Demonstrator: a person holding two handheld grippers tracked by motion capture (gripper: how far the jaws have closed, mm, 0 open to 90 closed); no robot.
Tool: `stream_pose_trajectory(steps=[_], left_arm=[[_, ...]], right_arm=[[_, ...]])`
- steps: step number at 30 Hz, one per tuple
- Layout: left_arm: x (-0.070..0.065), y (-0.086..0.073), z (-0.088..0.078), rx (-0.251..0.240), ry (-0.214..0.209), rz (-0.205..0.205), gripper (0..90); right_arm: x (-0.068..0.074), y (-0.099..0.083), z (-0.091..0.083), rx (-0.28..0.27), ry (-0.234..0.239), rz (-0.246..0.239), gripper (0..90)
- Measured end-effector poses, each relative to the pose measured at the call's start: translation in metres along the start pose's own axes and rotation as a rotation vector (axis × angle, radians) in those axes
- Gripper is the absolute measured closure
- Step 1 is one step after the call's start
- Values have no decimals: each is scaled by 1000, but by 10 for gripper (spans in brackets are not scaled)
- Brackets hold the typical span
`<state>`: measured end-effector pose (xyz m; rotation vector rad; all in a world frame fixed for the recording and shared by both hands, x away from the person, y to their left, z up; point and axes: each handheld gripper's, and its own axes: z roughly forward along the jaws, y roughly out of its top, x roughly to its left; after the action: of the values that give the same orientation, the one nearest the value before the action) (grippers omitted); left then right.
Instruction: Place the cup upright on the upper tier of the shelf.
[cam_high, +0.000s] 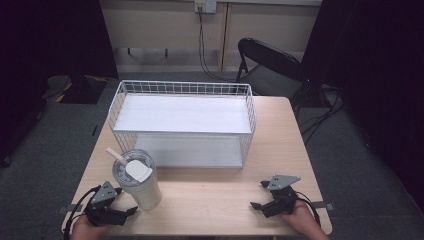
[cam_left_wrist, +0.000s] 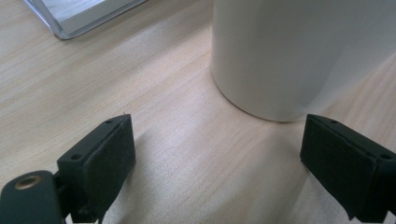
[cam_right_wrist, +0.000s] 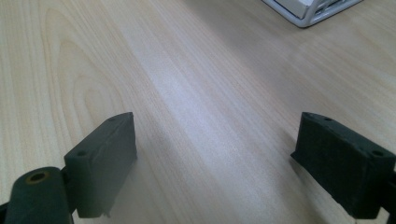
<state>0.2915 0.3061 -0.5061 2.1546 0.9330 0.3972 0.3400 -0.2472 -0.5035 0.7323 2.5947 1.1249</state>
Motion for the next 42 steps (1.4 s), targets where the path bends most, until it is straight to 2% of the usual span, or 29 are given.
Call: stream_pose_trajectory(steps=[3, 7, 11, 12, 17, 19, 25, 27, 36, 42], left_arm=[[0, -1, -1, 9, -3, 10, 75], [1, -4, -5, 0, -6, -5, 73], [2, -8, -10, -20, -24, -18, 139], [2, -9, -11, -27, -42, -25, 158], [-3, -8, -21, -78, -60, -6, 167], [-5, -6, -26, -120, -68, -23, 167], [-11, 0, -34, -181, -83, -18, 156], [-11, 0, -36, -202, -90, -28, 158], [-14, 6, -42, -276, -111, -48, 158], [-15, 11, -44, -305, -108, -57, 156]], right_arm=[[0, 0, 0, 0, 0, 0, 122], [0, 0, 0, 0, 0, 0, 122], [0, 0, 0, 0, 1, 0, 122], [-1, 0, 0, 0, 3, -2, 122], [-1, 0, 0, 0, 7, -6, 121], [-2, 1, 1, -2, 8, -7, 122], [-2, 1, 1, -2, 7, -7, 122], [-2, 1, 1, -1, 7, -7, 122], [-2, 1, 1, -1, 7, -7, 122], [-2, 1, 1, -1, 7, -7, 122]])
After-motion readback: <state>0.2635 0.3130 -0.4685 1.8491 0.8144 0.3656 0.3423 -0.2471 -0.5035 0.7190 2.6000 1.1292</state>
